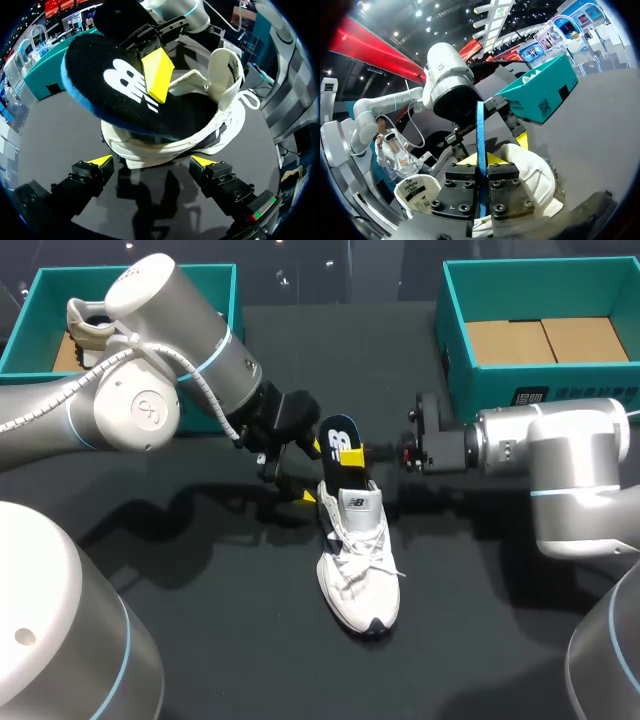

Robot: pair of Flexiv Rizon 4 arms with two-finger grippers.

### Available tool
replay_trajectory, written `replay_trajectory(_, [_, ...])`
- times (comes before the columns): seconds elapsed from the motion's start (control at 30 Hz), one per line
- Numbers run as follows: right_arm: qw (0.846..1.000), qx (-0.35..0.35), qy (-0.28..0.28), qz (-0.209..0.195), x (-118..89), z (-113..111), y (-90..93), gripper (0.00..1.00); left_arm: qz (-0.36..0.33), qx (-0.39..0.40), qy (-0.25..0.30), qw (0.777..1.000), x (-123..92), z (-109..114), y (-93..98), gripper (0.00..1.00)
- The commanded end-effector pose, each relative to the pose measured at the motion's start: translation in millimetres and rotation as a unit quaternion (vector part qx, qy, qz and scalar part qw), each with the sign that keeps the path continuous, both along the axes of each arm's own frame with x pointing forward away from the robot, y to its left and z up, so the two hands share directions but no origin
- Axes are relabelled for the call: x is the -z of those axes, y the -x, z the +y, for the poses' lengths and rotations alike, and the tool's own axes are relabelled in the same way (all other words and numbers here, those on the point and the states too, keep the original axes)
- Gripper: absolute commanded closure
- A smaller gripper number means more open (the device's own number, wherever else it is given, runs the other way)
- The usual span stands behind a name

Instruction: Take the shoe out of the shoebox, open the shoe tongue, remove and reinsert the insole, then place the shoe into the shoebox

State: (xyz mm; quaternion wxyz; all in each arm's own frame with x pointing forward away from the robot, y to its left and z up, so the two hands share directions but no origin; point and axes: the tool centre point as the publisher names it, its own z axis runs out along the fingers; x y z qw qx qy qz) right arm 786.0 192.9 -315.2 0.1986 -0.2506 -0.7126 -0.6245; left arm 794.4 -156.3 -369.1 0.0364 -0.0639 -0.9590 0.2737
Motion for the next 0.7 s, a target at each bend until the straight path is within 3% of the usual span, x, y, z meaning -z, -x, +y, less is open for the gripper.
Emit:
replay_trajectory(0.03, [0.999,0.012,0.027,0.015,3,-5,16.5,1.0,0.0,0.0,-0.001,1.0,1,-1,-0.2,0.0])
replay_trajectory(0.37, [0.997,0.018,0.06,0.044,14,-7,33.7,1.0,0.0,0.0,-0.001,1.0,1,-1,-0.2,0.0])
replay_trajectory(0.43, [0.997,0.016,0.06,0.036,9,-5,32.6,0.75,0.0,0.0,-0.001,1.0,1,-1,-0.2,0.0])
replay_trajectory(0.47, [0.998,0.015,0.059,0.031,7,-4,31.5,0.71,0.0,0.0,-0.001,1.0,1,-1,-0.2,0.0])
replay_trajectory(0.53, [0.998,0.013,0.058,0.022,2,-3,28.5,0.67,0.0,0.0,-0.001,1.0,1,-1,-0.2,0.0])
replay_trajectory(0.7, [0.998,0.005,0.06,0.01,-6,0,16.0,0.73,0.0,0.0,-0.001,1.0,1,-1,-0.2,0.0])
